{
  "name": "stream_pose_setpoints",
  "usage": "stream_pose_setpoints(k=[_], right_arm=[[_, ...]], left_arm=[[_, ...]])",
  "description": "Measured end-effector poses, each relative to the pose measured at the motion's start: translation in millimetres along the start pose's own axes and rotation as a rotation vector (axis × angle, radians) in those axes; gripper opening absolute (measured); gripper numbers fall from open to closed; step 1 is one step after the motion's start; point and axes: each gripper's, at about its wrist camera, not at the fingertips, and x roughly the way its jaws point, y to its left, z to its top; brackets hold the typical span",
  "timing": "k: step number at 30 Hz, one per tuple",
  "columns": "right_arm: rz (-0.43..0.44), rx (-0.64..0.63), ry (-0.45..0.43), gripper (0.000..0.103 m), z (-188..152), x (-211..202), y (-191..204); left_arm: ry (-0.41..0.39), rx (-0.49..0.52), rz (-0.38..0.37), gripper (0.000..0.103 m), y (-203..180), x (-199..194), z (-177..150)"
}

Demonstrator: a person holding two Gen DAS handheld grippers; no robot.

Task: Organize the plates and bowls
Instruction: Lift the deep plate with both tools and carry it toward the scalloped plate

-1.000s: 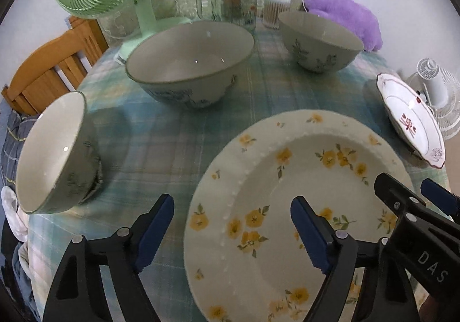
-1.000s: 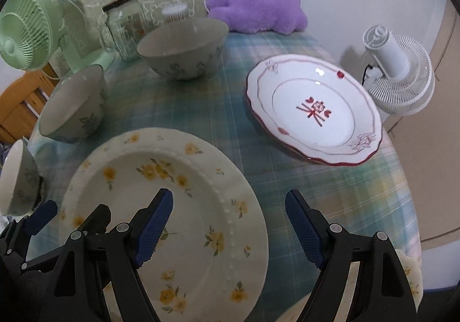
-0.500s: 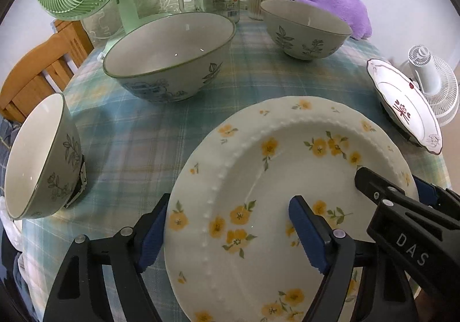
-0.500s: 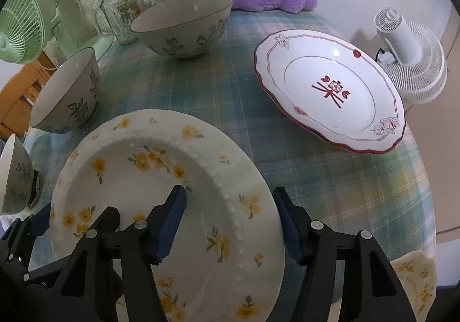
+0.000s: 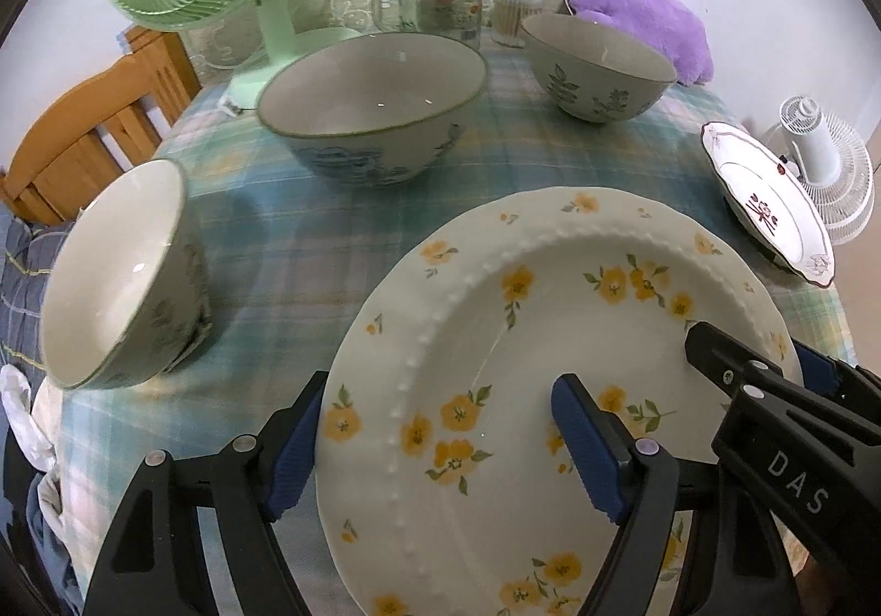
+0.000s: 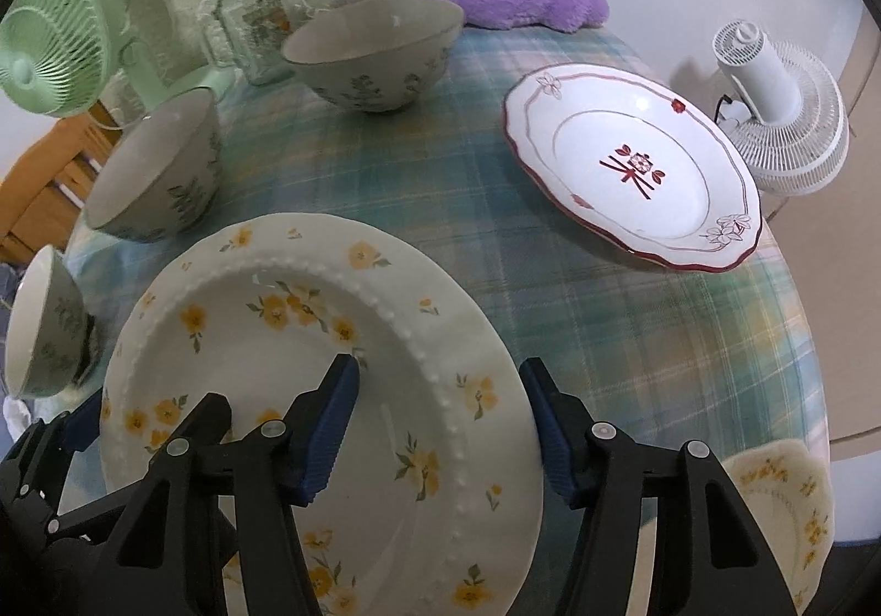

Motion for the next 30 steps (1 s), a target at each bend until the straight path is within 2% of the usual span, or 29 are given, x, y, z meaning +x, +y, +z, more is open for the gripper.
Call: stream_pose_setpoints(k=[14,22,26,30], right_arm=[[0.014,-0.026,0.009,0.063,-45.5,-34.8,35.4],[0.031,-0.039,0.043,0.063,-74.3,-33.5,53.3],[0.040,-0.044,0.056,0.063,-81.5,-30.4,59.0],[0.028,-0.067,0.079,0.063,-83.8,-27.6,59.2]], left_arm=[[0.013,0.004,0.005,0.080,35.4,-29.0,-47.0],[0.048,-0.008,0.019,0.080,56.5,-26.5,-70.9],[0.067,-0.029,0.002,0.080,62.6,-23.0,-77.1],[0.050,0.021,0.018,0.080,57.2,-27.4,-81.8]])
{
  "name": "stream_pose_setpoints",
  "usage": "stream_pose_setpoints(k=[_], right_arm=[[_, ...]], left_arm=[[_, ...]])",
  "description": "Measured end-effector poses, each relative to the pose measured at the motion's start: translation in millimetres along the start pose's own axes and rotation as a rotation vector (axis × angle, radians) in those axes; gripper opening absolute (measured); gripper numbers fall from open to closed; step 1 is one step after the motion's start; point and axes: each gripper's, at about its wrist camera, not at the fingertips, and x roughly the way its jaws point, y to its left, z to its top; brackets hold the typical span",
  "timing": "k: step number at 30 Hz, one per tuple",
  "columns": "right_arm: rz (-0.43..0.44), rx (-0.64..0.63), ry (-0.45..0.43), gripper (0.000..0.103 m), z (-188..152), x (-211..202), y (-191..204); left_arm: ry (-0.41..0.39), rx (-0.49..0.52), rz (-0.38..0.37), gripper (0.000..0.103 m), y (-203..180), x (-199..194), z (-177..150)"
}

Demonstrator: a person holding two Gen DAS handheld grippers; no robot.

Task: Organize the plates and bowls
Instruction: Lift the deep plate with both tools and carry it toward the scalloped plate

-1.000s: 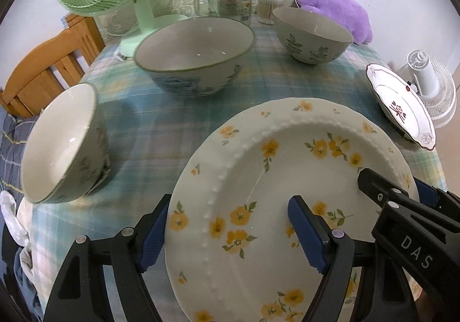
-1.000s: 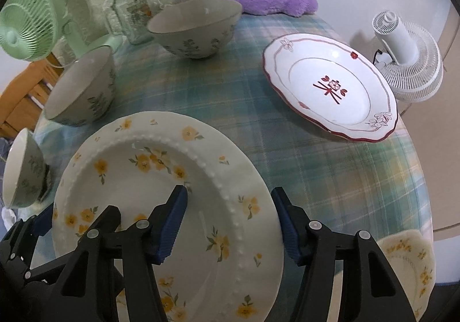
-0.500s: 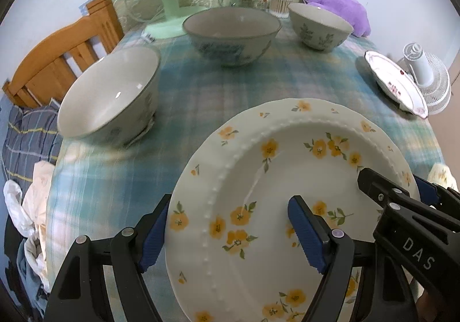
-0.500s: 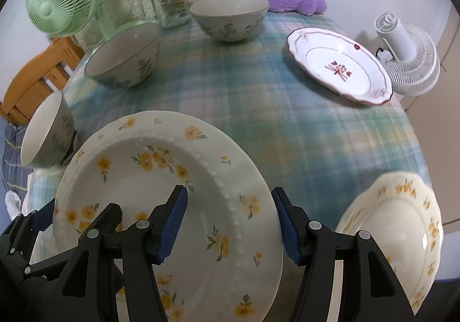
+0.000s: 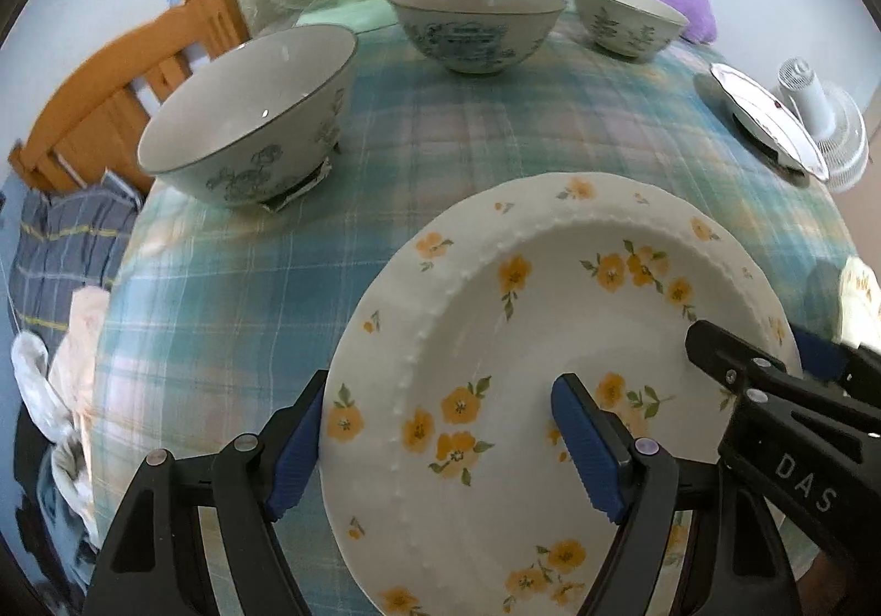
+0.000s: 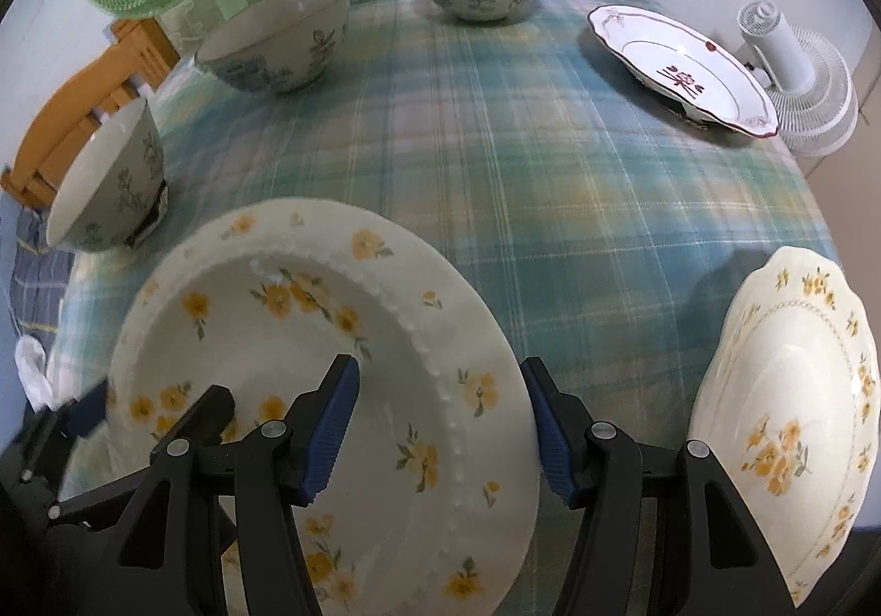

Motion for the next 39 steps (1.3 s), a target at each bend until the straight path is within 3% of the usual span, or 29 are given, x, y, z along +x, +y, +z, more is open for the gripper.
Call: stream_pose_setpoints(k=[12,24,32,39], right_arm=[[-0.014,-0.071,0.014,0.066,-3.9,-3.7,5.6],[0.026,-0.045,0.061,0.066,-13.4,2.3,0.8],[-0.002,-0.031,0.045,0.065,-16.4,3.2,5.0],[-0.027,-0.030,0.013,0.065,-22.1,-24.2,-0.3]], left_arm=[[-0.006,0.039,-0.029,0.080,2.1,0.4,-2.5],[0.010,0.030,-0.068,0.082,4.4,-1.7,-12.9],[0.020,0.014,-0.071,0.079,5.6,-6.6,-13.9],[-0.012,0.037,-0.098,0.078,-1.6,-29.9,-16.4]])
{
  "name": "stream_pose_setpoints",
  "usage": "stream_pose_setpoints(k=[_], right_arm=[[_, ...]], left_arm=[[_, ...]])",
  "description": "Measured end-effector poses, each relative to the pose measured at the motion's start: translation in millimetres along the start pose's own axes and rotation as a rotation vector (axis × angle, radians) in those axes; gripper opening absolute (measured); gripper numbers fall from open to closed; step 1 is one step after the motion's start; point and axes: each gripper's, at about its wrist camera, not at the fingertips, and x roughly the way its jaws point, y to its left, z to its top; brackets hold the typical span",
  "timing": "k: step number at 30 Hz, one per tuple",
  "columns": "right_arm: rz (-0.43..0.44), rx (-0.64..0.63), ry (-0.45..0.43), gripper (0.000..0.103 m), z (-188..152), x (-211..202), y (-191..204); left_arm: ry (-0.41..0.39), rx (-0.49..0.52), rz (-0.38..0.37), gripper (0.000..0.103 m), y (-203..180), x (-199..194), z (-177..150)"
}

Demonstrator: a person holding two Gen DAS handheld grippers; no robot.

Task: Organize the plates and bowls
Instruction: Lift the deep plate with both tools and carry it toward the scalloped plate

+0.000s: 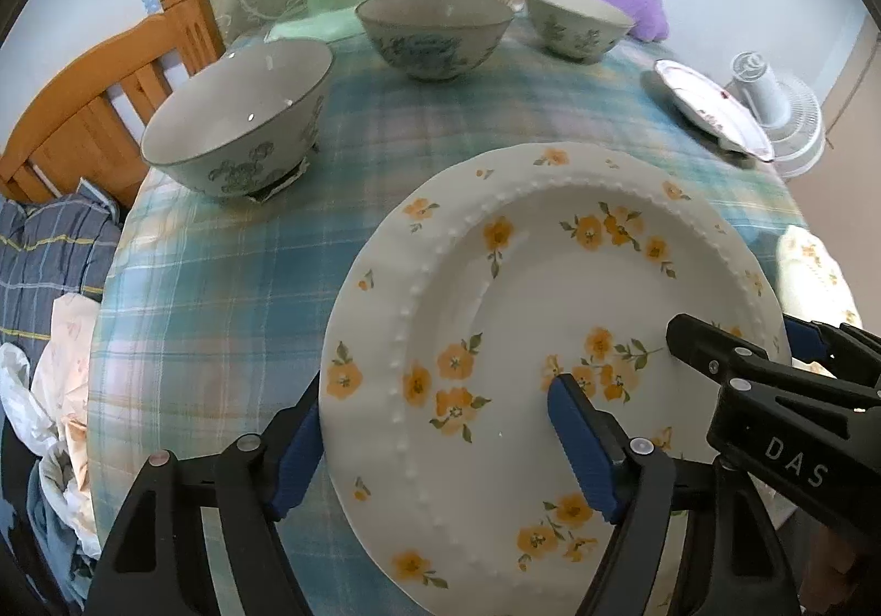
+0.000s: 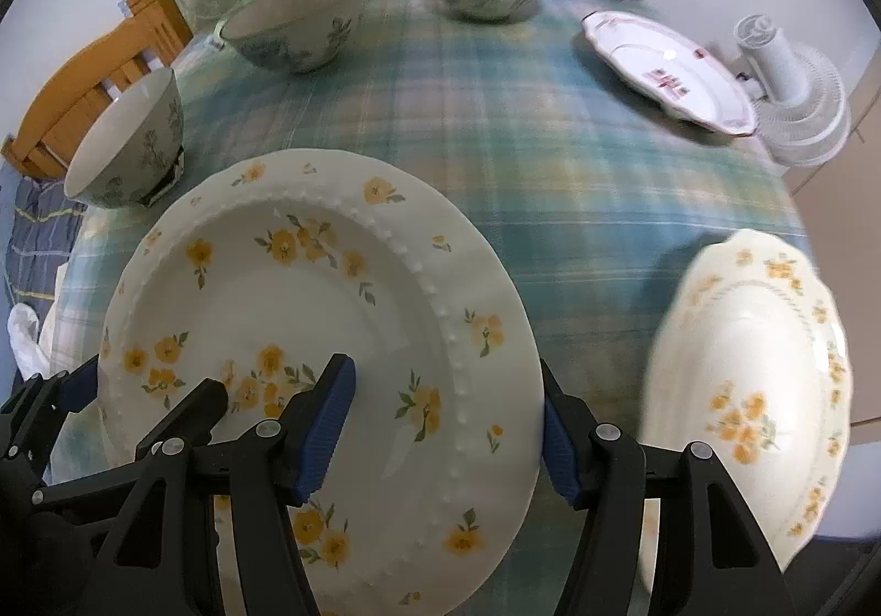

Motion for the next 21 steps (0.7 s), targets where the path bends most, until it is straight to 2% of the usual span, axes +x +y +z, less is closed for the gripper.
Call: stream_pose_setpoints(k=[14,21], right_arm=[[-0.033,0.060,-0.084,0.065,-23.3,-53.9,-43.5],[-0.018,0.034,-0.121,0.065,-22.5,-76.7,-81.2]], left_arm=[[-0.057,0.046,-0.020,0.077,-55.4,-40.0,-5.7],[-0.081,0.014,-0.004,0.077,-94.9,-54.2,-5.5]])
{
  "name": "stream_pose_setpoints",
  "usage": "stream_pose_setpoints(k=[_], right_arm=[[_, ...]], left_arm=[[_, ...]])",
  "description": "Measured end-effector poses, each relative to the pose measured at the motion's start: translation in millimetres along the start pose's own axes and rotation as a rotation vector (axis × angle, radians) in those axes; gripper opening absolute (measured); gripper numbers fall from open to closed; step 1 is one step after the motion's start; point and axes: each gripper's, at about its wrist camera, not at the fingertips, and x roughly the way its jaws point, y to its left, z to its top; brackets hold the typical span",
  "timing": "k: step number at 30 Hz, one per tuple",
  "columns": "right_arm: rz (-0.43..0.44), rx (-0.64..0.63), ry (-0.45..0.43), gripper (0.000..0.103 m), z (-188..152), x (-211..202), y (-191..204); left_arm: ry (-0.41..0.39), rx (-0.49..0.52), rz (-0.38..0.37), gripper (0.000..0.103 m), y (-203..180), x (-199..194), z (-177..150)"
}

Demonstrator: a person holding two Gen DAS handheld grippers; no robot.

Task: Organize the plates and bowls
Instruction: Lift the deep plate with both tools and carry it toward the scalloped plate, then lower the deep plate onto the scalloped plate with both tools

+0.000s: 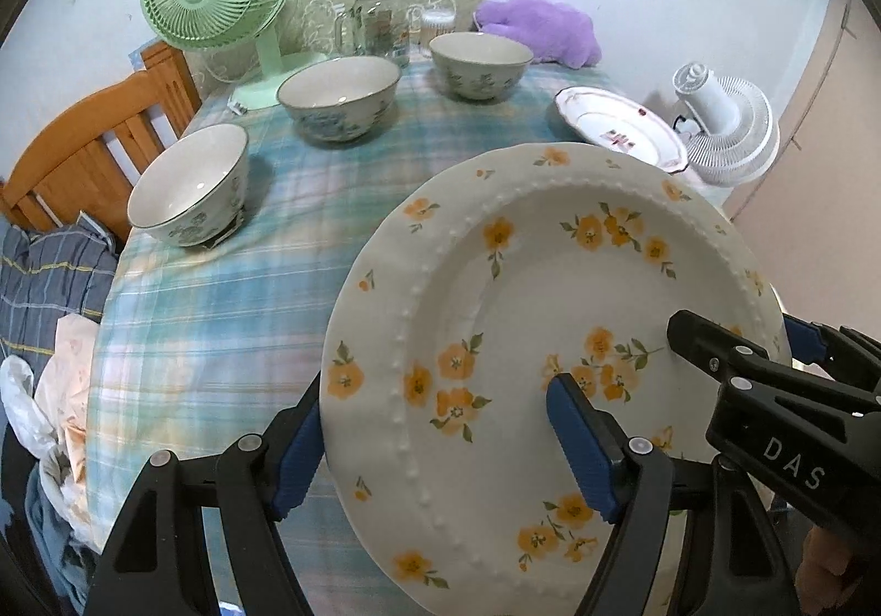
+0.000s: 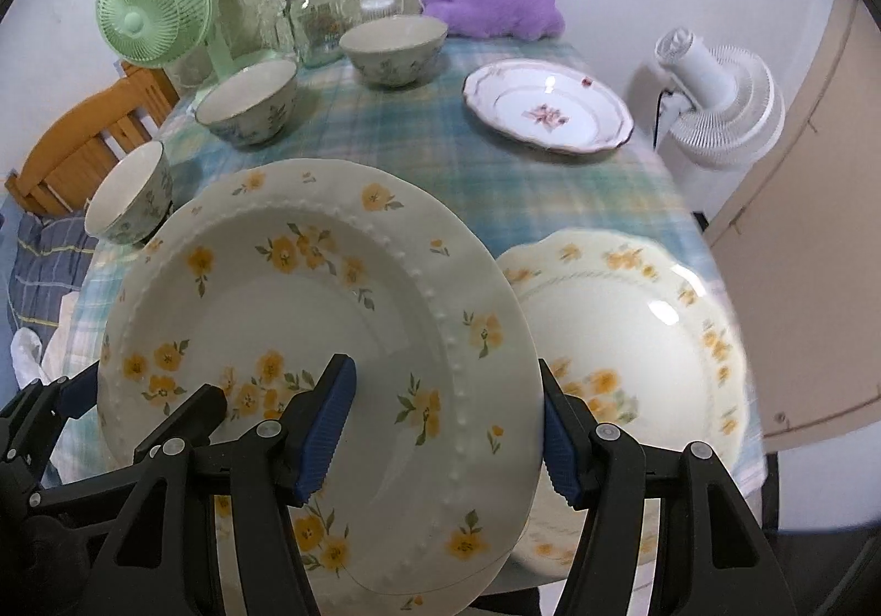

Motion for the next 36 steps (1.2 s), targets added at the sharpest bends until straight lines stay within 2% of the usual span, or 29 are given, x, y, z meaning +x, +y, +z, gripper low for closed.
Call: stream_pose_setpoints(k=[9,20,30,36], right_arm=[[0.014,-0.021,-0.024,0.065,9.9,-10.0,-51.8],[-0.003,-0.014,-0.025,0.065,13.8,-6.3,-109.4],[-0.028,0.000,0.022,0.065,7.1,9.9,-157.8],[-0.037,-0.010,0.065,0.065,-0.7,23.9,-177.3]], left_arm=[[-0.030,-0.020,0.020,0.077,-48.7,-4.6,8.1],[-0.021,-0.021,-0.004,0.077,-103.7,10.6,14.0],[0.014,-0.012,-0.015,0.077,-151.5,36.8,6.1],[0.052,-0.029,-0.025,0.077,-165.3,50.3,-1.1]])
